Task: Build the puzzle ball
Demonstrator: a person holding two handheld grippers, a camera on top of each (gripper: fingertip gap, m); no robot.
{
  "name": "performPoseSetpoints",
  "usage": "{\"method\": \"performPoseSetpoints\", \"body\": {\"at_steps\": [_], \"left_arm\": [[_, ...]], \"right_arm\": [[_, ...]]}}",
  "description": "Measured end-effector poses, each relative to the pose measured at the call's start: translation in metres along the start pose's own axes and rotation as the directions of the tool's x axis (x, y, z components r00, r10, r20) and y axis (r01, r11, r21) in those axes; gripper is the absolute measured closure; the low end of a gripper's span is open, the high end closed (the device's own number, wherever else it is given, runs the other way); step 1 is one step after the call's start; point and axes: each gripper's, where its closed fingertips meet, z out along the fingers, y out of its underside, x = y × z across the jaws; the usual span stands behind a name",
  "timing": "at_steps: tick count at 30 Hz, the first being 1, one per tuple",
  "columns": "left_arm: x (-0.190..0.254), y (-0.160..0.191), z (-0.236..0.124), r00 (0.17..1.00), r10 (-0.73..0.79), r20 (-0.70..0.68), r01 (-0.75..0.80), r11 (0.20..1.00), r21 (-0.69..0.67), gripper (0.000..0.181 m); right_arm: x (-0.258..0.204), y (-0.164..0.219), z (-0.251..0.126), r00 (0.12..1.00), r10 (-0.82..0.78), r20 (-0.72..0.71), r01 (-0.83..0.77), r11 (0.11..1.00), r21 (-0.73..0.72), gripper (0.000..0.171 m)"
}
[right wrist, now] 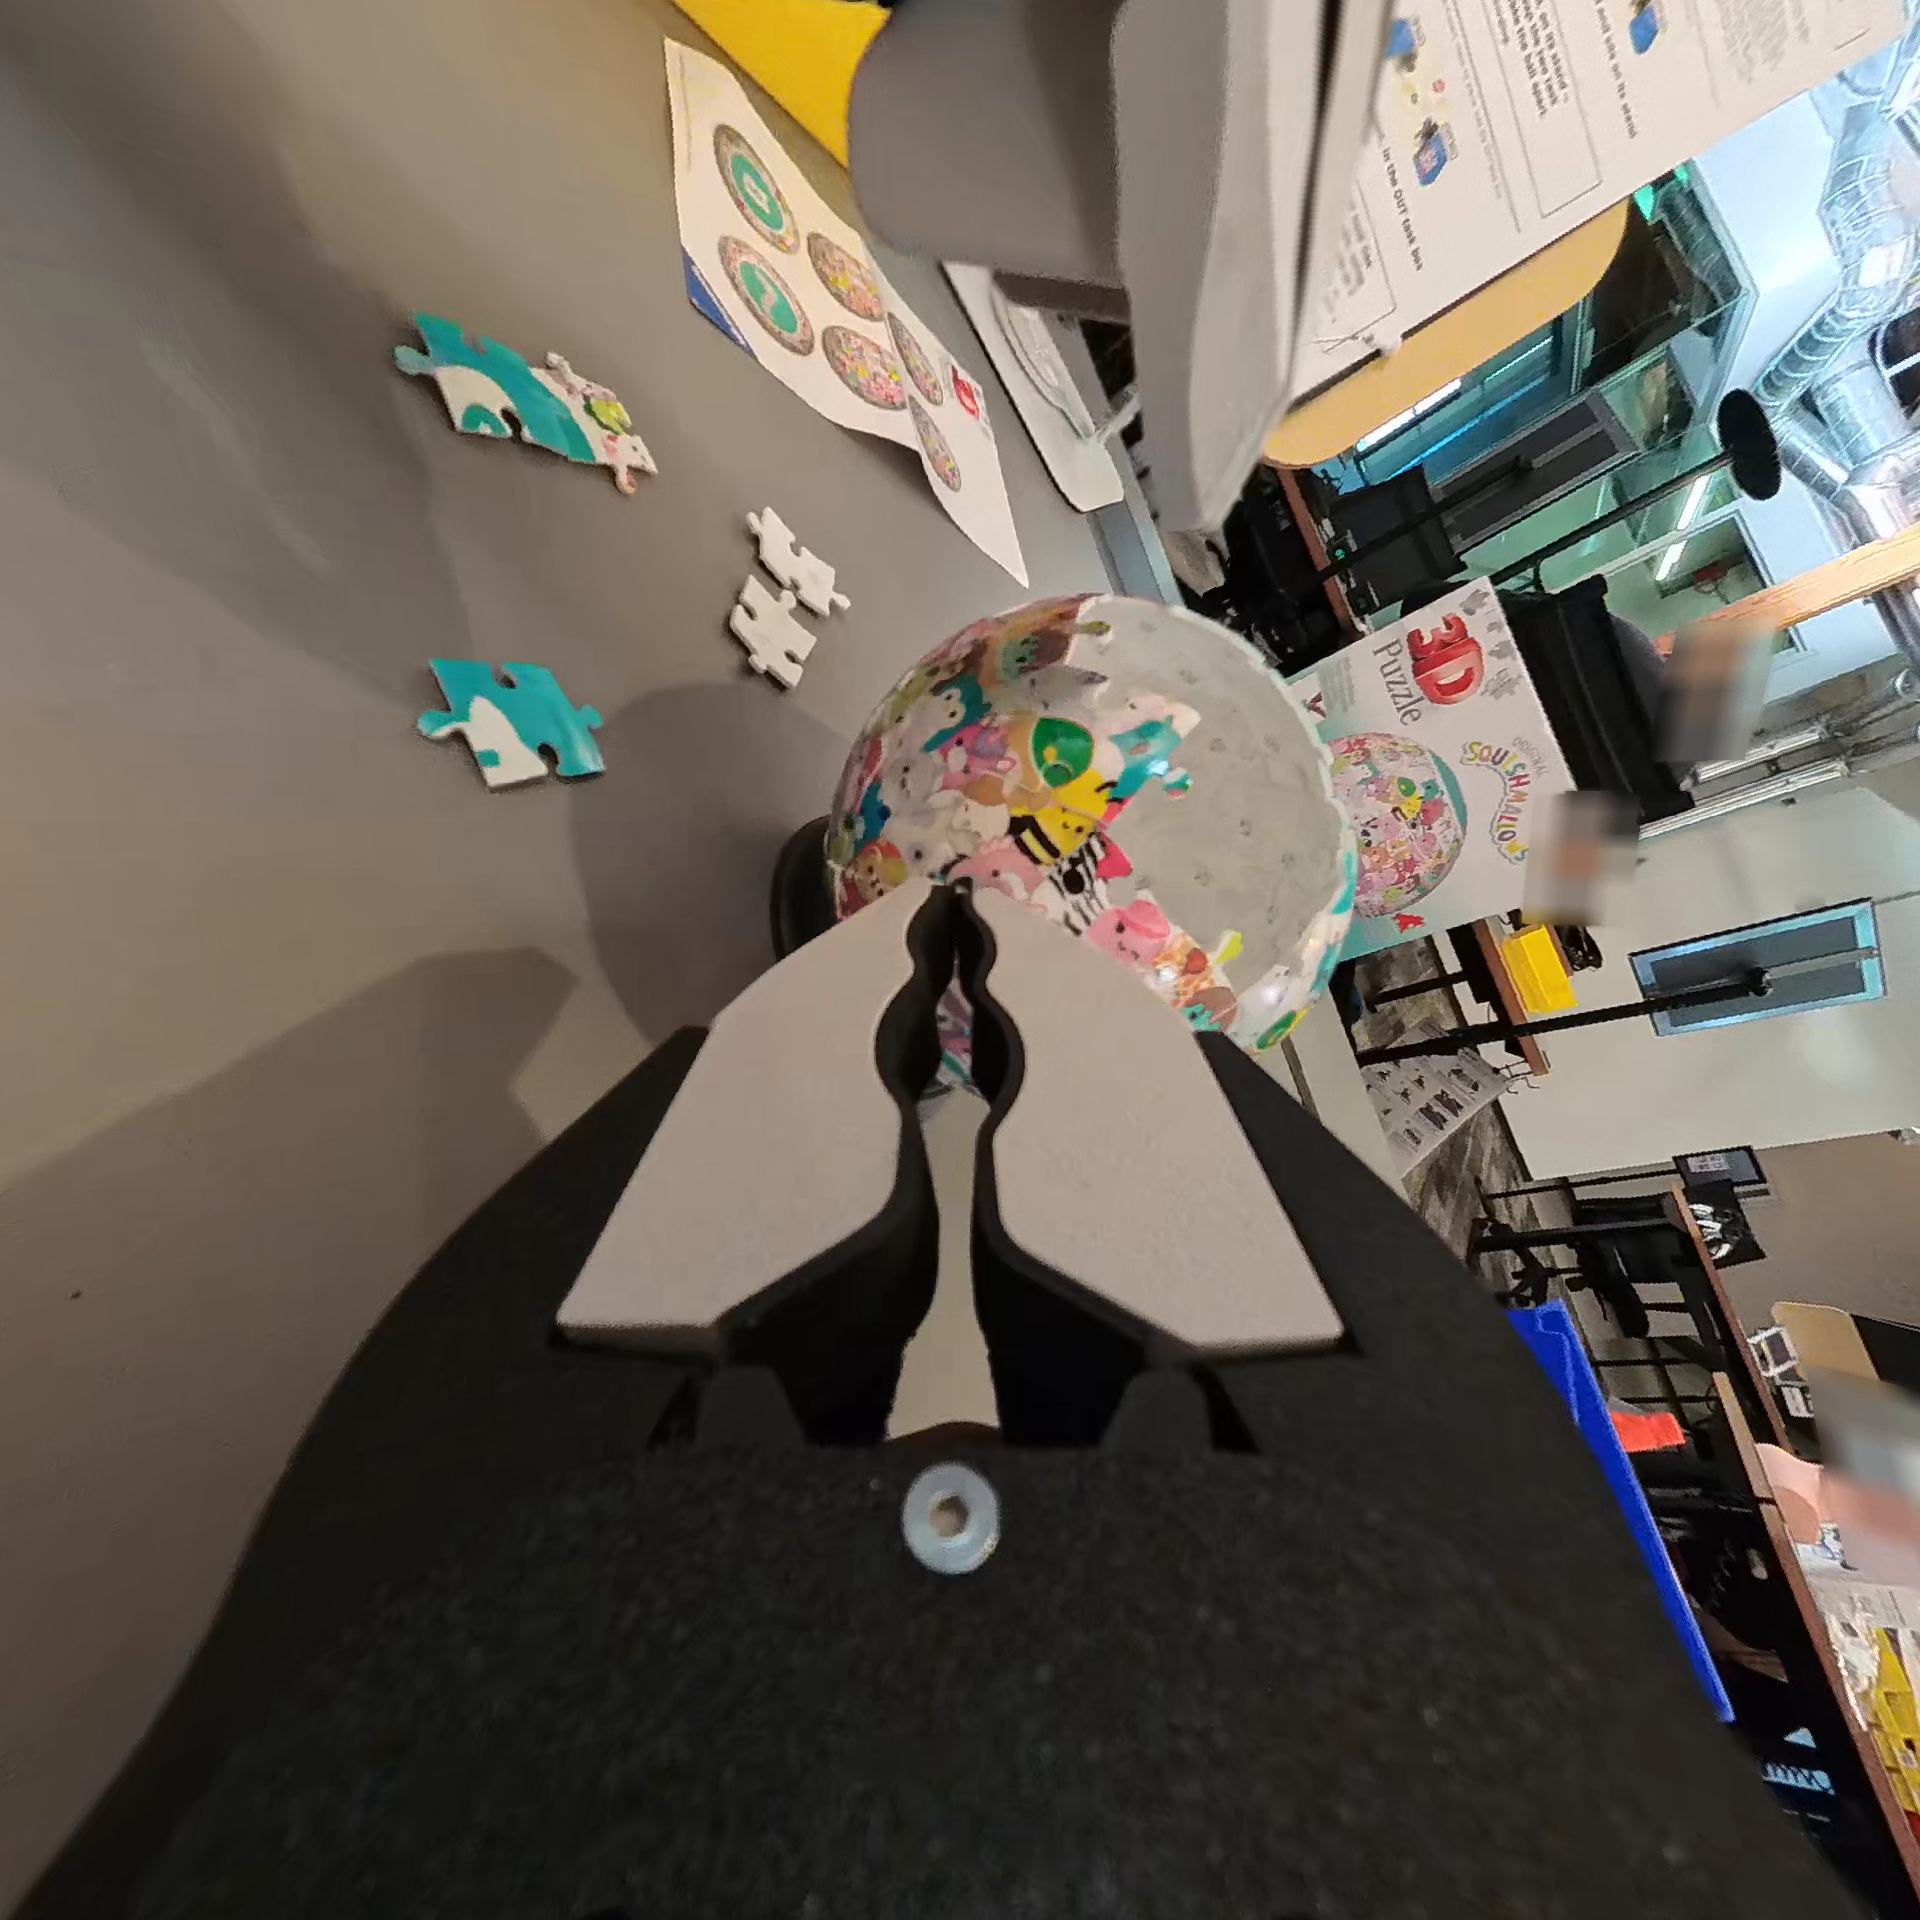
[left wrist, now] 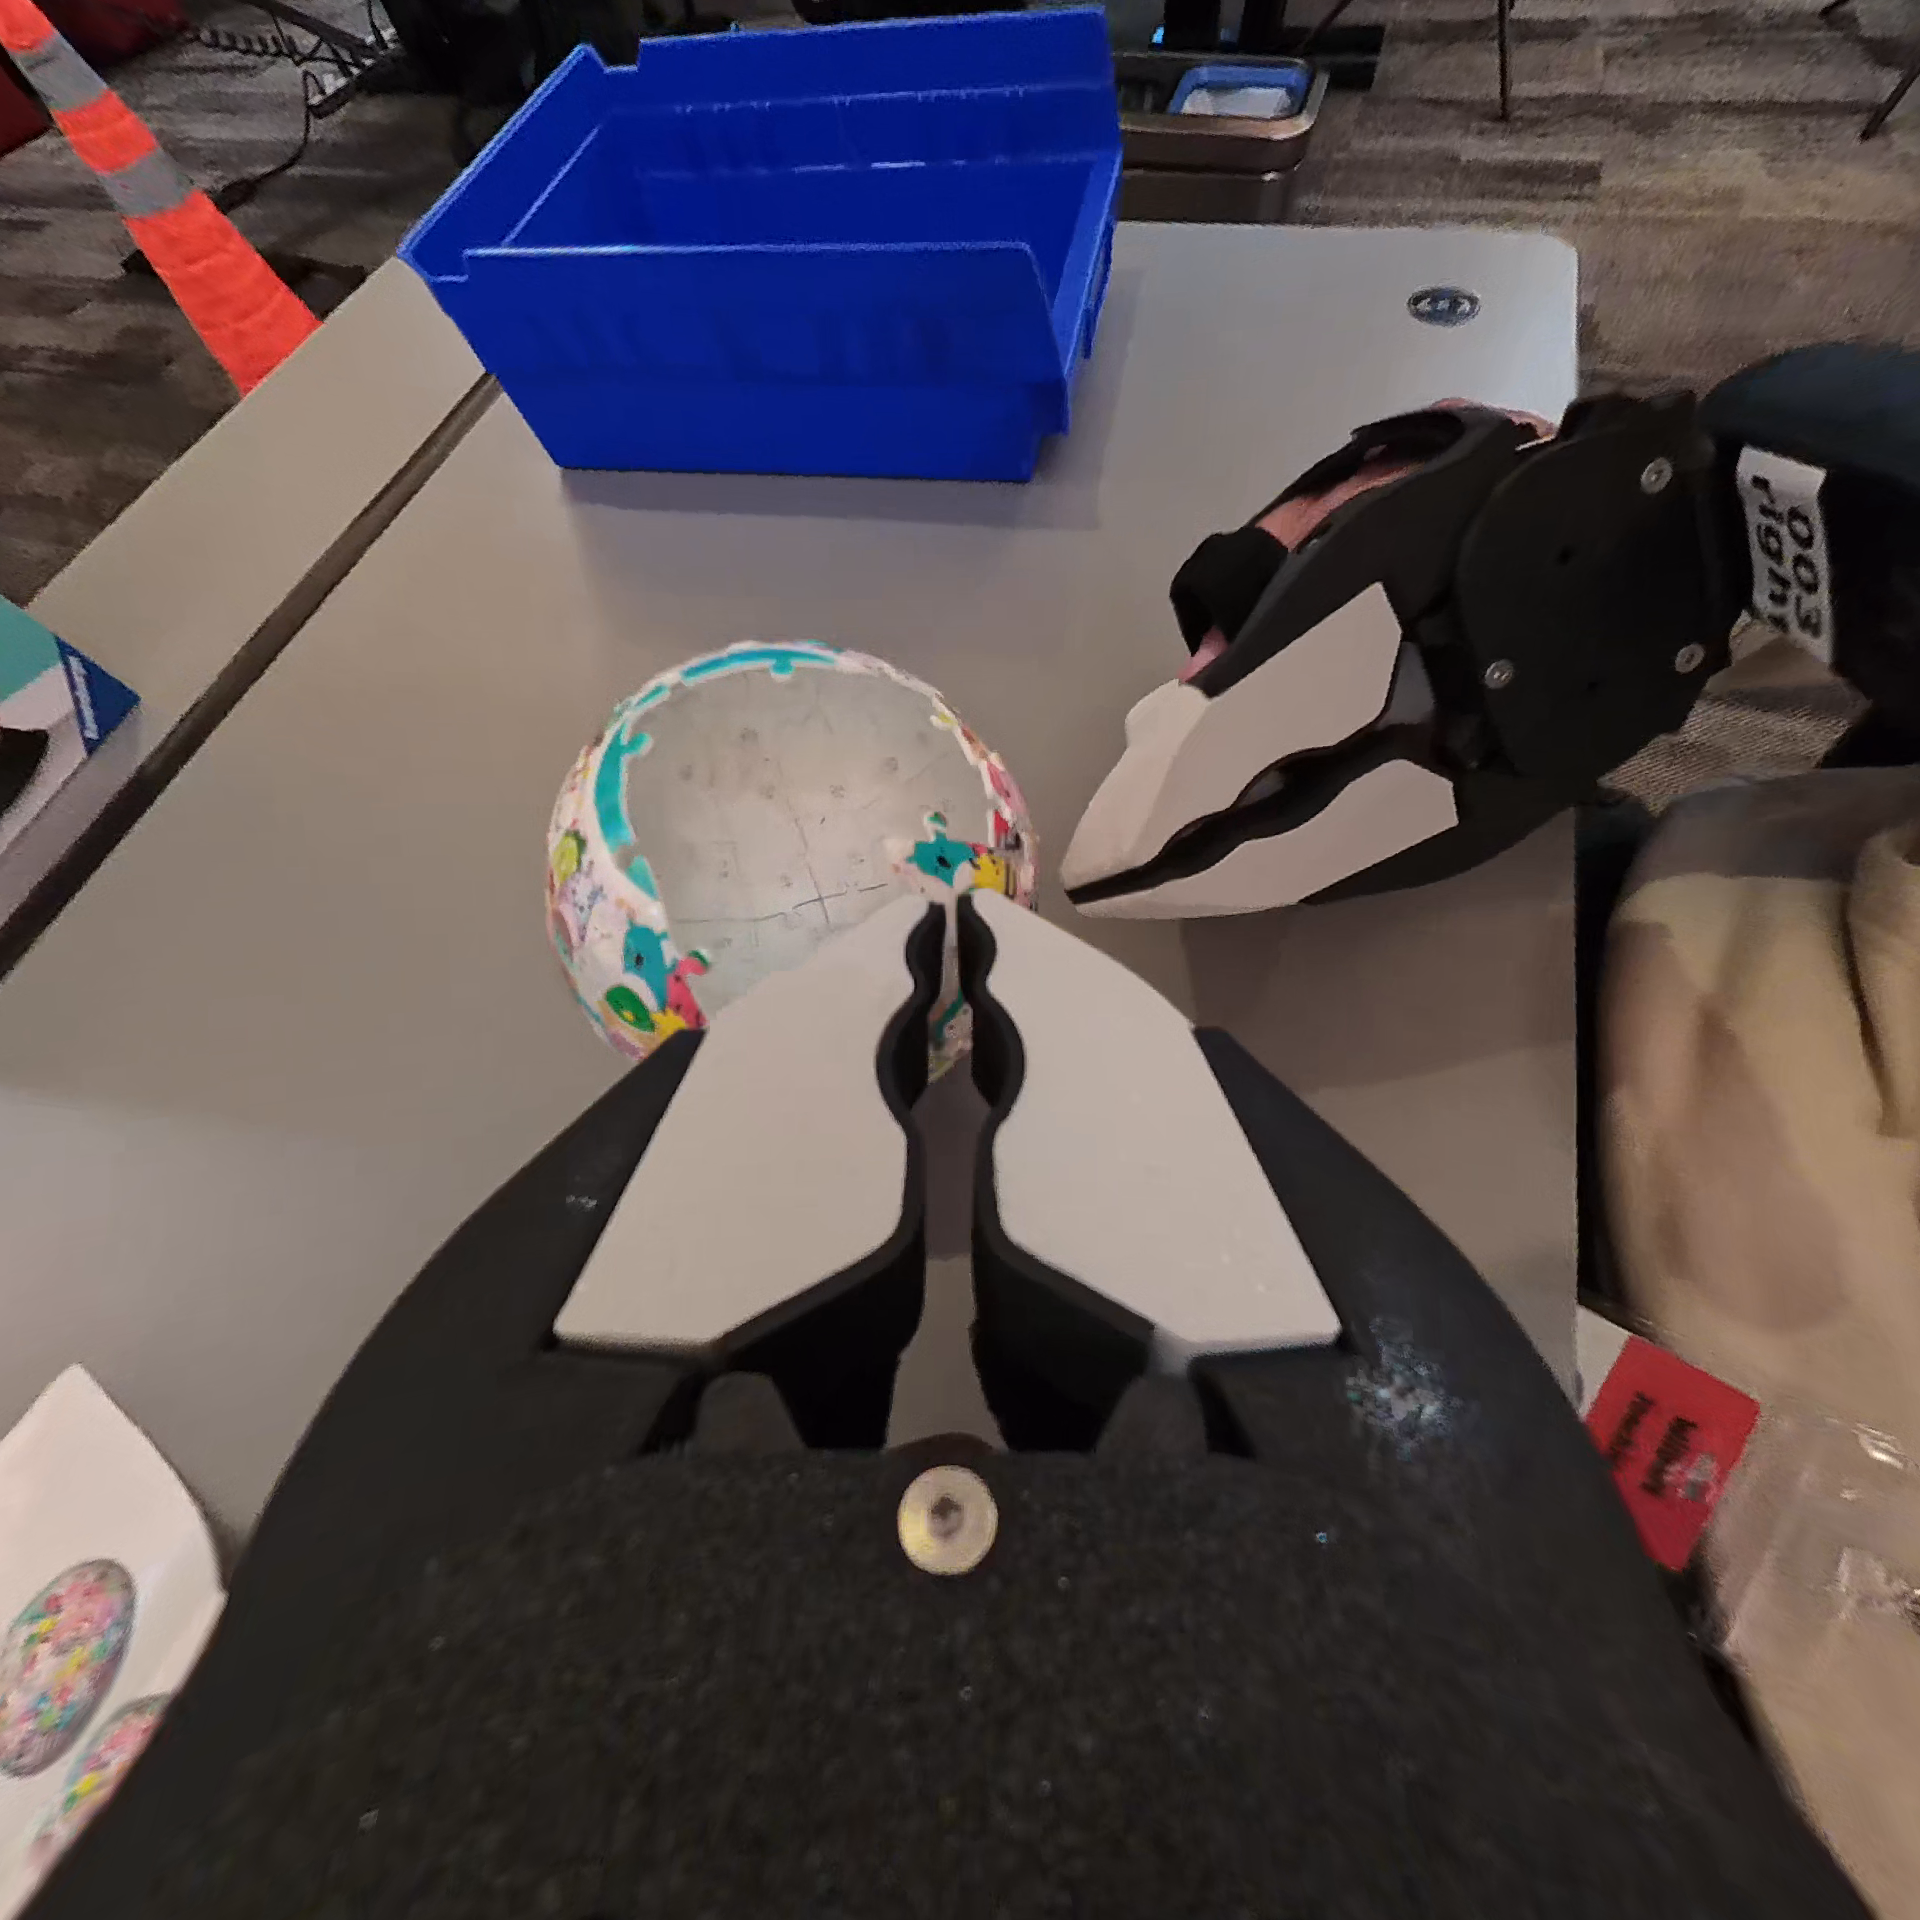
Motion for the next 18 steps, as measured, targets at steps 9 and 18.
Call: {"method": "performPoseSetpoints", "body": {"at_steps": [9, 18], "left_arm": [[0.017, 0.02, 0.012, 0.999, 0.03, 0.032, -0.028, 0.998, -0.056, 0.165], [0.029, 0.05, 0.024, 0.996, -0.067, -0.058, 0.062, 0.995, -0.081, 0.167]], "right_arm": [[0.003, 0.004, 0.007, 0.999, 0.042, 0.01, -0.042, 0.999, -0.014, 0.171], [0.0, 0.003, 0.003, 0.998, 0.053, 0.024, -0.053, 0.999, 0.009, 0.171]]}}
